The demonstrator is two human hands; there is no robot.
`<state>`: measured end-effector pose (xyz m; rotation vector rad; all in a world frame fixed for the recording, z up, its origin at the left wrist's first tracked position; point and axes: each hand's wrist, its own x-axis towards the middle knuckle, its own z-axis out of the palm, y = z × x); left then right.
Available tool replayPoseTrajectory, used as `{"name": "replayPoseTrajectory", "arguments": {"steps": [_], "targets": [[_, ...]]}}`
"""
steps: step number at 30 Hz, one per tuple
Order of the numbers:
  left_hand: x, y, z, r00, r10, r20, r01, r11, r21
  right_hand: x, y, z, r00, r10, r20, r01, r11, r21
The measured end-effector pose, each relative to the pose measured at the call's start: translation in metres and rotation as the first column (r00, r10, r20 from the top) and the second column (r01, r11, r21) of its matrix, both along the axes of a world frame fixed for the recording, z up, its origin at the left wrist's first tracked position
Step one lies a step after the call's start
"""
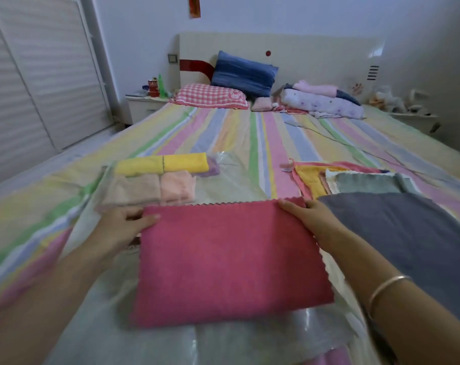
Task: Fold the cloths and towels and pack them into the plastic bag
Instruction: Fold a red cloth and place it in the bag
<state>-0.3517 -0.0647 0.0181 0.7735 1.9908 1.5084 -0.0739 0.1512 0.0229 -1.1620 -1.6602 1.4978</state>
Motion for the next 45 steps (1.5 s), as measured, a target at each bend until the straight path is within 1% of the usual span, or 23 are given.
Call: {"name": "replayPoseTrajectory", "arguments": {"steps": [4,7,11,13,15,16,18,20,22,25,28,30,32,35,37,38,39,40,41,42,43,44,45], "targets": [[-0.036,0.024,-0.051,0.990,0.049,-0.129,-0.076,0.973,-0.220,-0.049,0.034,-0.070,0.982,-0.055,0.179,0.056,0.998,-0.002],[-0.050,0.027,-0.071,0.972,0.091,-0.218,-0.145,0.958,-0.247,-0.064,0.050,-0.094,0.949,-0.117,0.294,0.088,0.990,0.109],[-0.051,0.027,-0.076,0.934,0.087,-0.346,-0.180,0.952,-0.248,-0.067,0.058,-0.104,0.924,-0.176,0.338,0.099,0.967,0.234],[-0.043,0.026,-0.073,0.852,0.072,-0.519,-0.239,0.935,-0.262,-0.066,0.060,-0.106,0.912,-0.212,0.351,0.119,0.956,0.270],[-0.029,0.024,-0.069,0.713,0.045,-0.700,-0.296,0.924,-0.242,-0.064,0.059,-0.104,0.903,-0.247,0.351,0.162,0.953,0.255],[-0.019,0.024,-0.066,0.646,0.035,-0.763,-0.282,0.939,-0.196,-0.061,0.057,-0.100,0.897,-0.247,0.367,0.168,0.957,0.235],[0.008,0.025,-0.063,0.559,-0.027,-0.828,-0.140,0.982,-0.126,-0.052,0.050,-0.091,0.880,-0.199,0.431,0.127,0.974,0.190],[0.039,0.027,-0.061,0.531,-0.186,-0.827,0.070,0.982,-0.176,-0.038,0.037,-0.079,0.863,-0.095,0.496,0.038,0.992,0.124],[0.070,0.030,-0.063,0.474,-0.403,-0.782,0.240,0.914,-0.326,-0.022,0.024,-0.070,0.827,0.017,0.562,-0.043,0.999,0.032],[0.096,0.034,-0.076,0.299,-0.602,-0.740,0.275,0.797,-0.537,-0.004,0.008,-0.062,0.784,0.112,0.610,-0.107,0.993,-0.044],[0.103,0.040,-0.094,0.272,-0.660,-0.700,0.241,0.751,-0.615,0.008,-0.001,-0.059,0.766,0.081,0.638,-0.162,0.984,0.069],[0.106,0.043,-0.100,0.269,-0.655,-0.706,0.234,0.756,-0.612,0.014,-0.004,-0.055,0.778,0.038,0.627,-0.158,0.978,0.135],[0.115,0.044,-0.107,0.278,-0.639,-0.717,0.239,0.769,-0.593,0.018,-0.006,-0.043,0.818,0.027,0.574,-0.118,0.986,0.122],[0.138,0.039,-0.109,0.322,-0.571,-0.755,0.300,0.818,-0.491,0.014,-0.024,-0.014,0.912,0.074,0.403,-0.086,0.996,0.013],[0.148,0.039,-0.104,0.427,-0.574,-0.699,0.417,0.811,-0.411,0.003,-0.040,0.002,0.944,0.131,0.302,-0.130,0.991,-0.025],[0.148,0.039,-0.101,0.545,-0.554,-0.629,0.475,0.822,-0.313,-0.004,-0.049,0.007,0.944,0.160,0.288,-0.161,0.987,-0.020],[0.146,0.039,-0.095,0.700,-0.493,-0.516,0.482,0.860,-0.168,-0.013,-0.058,0.010,0.942,0.186,0.281,-0.190,0.982,-0.011],[0.139,0.038,-0.089,0.846,-0.386,-0.367,0.407,0.913,-0.022,-0.023,-0.068,0.010,0.940,0.209,0.270,-0.217,0.976,-0.002],[0.131,0.037,-0.083,0.952,-0.256,-0.170,0.274,0.958,0.089,-0.033,-0.079,0.009,0.937,0.234,0.259,-0.243,0.970,0.000],[0.120,0.036,-0.076,0.987,-0.146,0.063,0.137,0.982,0.130,-0.042,-0.090,0.006,0.929,0.267,0.257,-0.279,0.960,0.013],[0.108,0.032,-0.070,0.958,-0.071,0.279,0.040,0.992,0.116,-0.052,-0.099,-0.001,0.913,0.302,0.276,-0.325,0.945,0.041],[0.097,0.025,-0.062,0.909,-0.024,0.416,-0.003,0.998,0.064,-0.062,-0.109,-0.009,0.891,0.337,0.306,-0.375,0.924,0.074],[0.084,0.017,-0.057,0.886,0.002,0.463,-0.001,1.000,-0.002,-0.072,-0.118,-0.018,0.869,0.366,0.334,-0.418,0.903,0.096]]}}
